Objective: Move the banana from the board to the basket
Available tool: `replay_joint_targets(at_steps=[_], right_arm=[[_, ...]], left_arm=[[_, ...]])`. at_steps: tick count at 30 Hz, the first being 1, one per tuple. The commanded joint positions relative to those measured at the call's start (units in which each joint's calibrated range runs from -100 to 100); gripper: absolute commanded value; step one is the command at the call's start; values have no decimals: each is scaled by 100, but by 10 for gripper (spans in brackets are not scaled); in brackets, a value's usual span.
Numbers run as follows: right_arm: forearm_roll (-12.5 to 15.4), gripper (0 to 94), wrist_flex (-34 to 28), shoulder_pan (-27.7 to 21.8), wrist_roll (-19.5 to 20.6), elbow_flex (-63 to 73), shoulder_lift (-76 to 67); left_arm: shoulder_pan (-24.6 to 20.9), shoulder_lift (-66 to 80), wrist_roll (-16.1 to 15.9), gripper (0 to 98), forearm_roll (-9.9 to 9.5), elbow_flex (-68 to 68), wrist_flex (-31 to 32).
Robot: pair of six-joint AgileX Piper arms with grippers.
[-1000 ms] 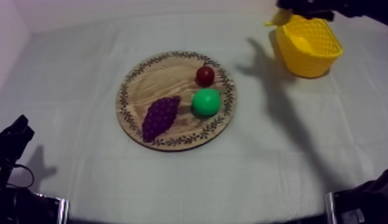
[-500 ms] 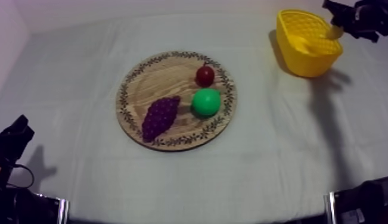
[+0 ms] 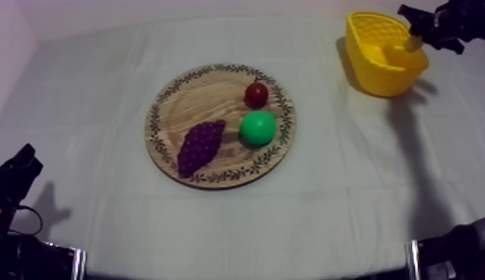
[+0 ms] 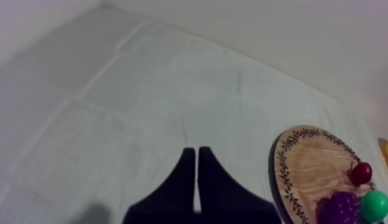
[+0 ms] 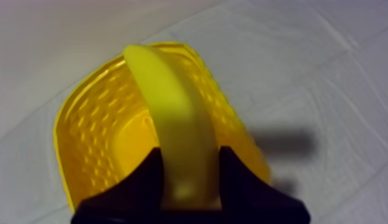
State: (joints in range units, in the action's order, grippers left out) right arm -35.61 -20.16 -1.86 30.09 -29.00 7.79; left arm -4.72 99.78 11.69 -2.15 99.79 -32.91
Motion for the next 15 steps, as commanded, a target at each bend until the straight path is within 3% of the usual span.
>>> replay_joint_targets(at_steps=[1,15], right_arm=[[-29,238,5,9,55,110,186],[-89,263,174,54,48,530,889]], left_arm=[[-2,5,-1,1,-3,-1,0],[-2,5,-1,1,-3,-1,0]])
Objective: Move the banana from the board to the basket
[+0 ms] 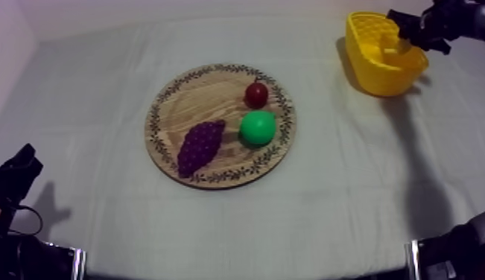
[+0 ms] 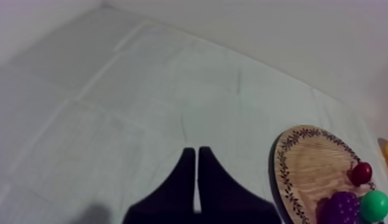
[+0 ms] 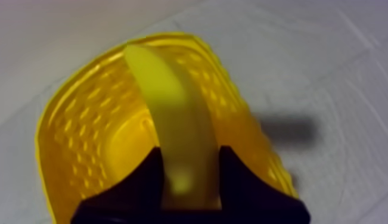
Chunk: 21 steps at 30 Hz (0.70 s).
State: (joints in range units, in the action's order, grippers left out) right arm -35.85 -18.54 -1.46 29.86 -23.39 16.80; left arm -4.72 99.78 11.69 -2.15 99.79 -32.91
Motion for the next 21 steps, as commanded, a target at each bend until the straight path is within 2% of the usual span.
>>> replay_joint_targets(at_steps=[1,7,12,14,18,21], right_arm=[[-136,276,1,35,153,-65,-16],[-735,380,-125,149,806,-264,-67],[-1183,402,-184,183,1302,-390,-176],[-1248,366,-210,195,1390,-437,-240],[-1301,227,-197,204,1446,-683,-537],[-1261,146,-123,186,1422,-1055,-984]], left_arm=[[-2,5,-2,1,-3,-1,0],[-2,5,0,1,-3,-1,0],[-2,5,0,1,-3,-1,0],[-2,5,-2,1,-3,-1,0],[-2,5,-2,1,-3,-1,0],[-2,5,-2,1,-3,-1,0]])
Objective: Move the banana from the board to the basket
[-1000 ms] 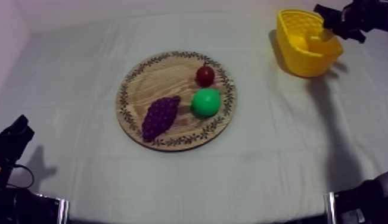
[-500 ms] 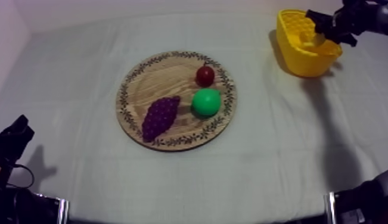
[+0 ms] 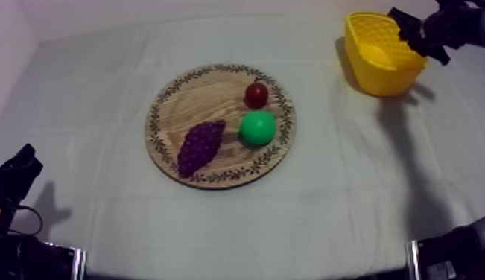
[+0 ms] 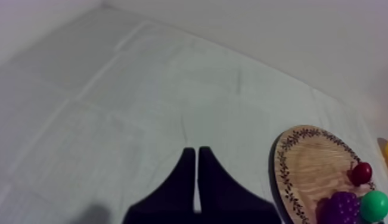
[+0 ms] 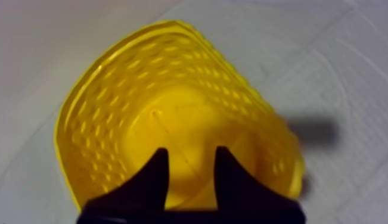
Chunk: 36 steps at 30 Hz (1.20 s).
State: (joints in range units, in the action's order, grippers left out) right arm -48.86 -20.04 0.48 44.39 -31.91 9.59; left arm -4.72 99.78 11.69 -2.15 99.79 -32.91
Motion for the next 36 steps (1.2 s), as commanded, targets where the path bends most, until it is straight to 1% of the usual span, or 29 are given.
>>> replay_joint_targets(at_steps=[1,3,5,7,12,13,14,15,16,18,25,30,33,36], right_arm=[[91,108,54,-18,-68,-357,-454],[309,57,136,-48,-250,-727,-888],[722,32,211,-80,-614,-1161,-1374],[1355,19,242,-103,-1211,-1637,-1889],[3429,9,132,-162,-3252,-2781,-3252],[3752,9,60,-174,-3574,-2975,-3534],[3991,8,-37,-180,-3813,-3155,-3816],[4153,8,-160,-179,-3977,-3321,-4097],[4264,8,-300,-172,-4086,-3470,-4371],[4399,8,-602,-149,-4209,-3747,-4913],[4521,7,-1406,-36,-4175,-4712,-6834],[4690,7,-1994,-152,-4297,-5101,-7945],[4707,7,-2246,-240,-4316,-5346,-8555],[4631,7,-2527,-249,-4267,-5549,-9173]], left_arm=[[-2,5,-2,1,-3,-1,0],[-2,5,-1,1,-3,-1,0],[-2,5,0,1,-3,-1,0],[-2,5,1,1,-3,-1,0],[-2,5,1,1,-3,-1,0],[-2,5,1,1,-3,-1,0],[-2,5,1,1,-3,-1,0],[-2,5,1,1,-3,-1,0],[-2,5,1,1,-3,-1,0],[-2,5,-2,1,-3,-1,0],[-2,5,0,1,-3,-1,0],[-2,5,0,1,-3,-1,0],[-2,5,-1,1,-3,-1,0],[-2,5,0,1,-3,-1,0]])
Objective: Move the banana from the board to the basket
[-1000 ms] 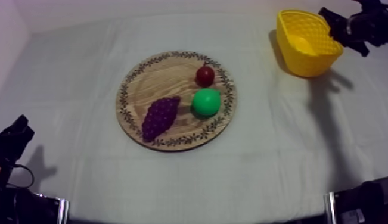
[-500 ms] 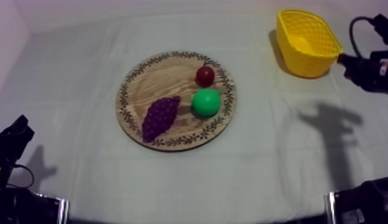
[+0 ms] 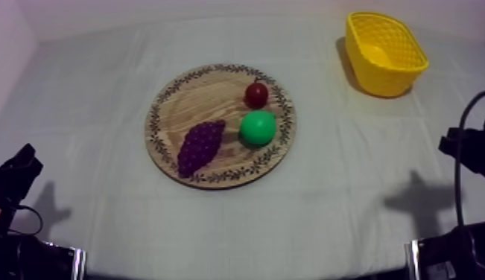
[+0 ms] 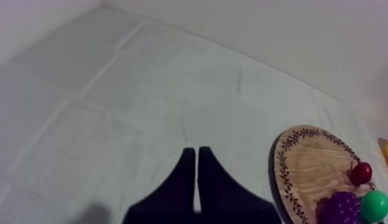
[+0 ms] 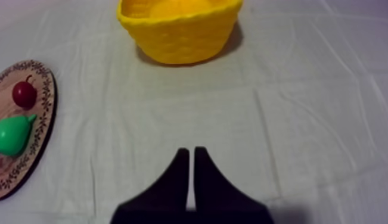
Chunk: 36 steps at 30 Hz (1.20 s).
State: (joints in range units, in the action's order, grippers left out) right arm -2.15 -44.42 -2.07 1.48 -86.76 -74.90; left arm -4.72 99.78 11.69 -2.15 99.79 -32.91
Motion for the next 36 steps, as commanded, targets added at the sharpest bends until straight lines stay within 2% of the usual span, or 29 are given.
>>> replay_joint_targets(at_steps=[1,9,15,19,21,23,24,27,32,36], right_arm=[[-73,7,-172,11,45,-125,-900],[-213,7,-553,82,196,-550,-1832],[-283,7,-414,10,222,-924,-2041],[-304,6,-380,-23,102,-983,-2062],[-324,6,-359,-51,-174,-998,-2068],[-207,5,-314,-83,-627,-1014,-2072],[-58,5,-223,-104,-894,-1047,-2074],[265,7,585,-144,-1222,-1211,-2076],[358,6,802,-174,-1028,-1286,-2077],[370,6,835,-181,-1043,-1298,-2077]], left_arm=[[-2,5,0,1,-3,-1,0],[-2,5,-1,1,-3,-1,0],[-2,5,-1,1,-3,-1,0],[-2,5,-1,1,-3,-1,0],[-2,5,0,1,-3,-1,0],[-2,5,-1,1,-3,-1,0],[-2,5,-2,1,-3,-1,0],[-6,5,0,1,-3,-1,0],[-8,5,-1,1,-3,-1,0],[-9,5,-1,1,-3,-1,0]])
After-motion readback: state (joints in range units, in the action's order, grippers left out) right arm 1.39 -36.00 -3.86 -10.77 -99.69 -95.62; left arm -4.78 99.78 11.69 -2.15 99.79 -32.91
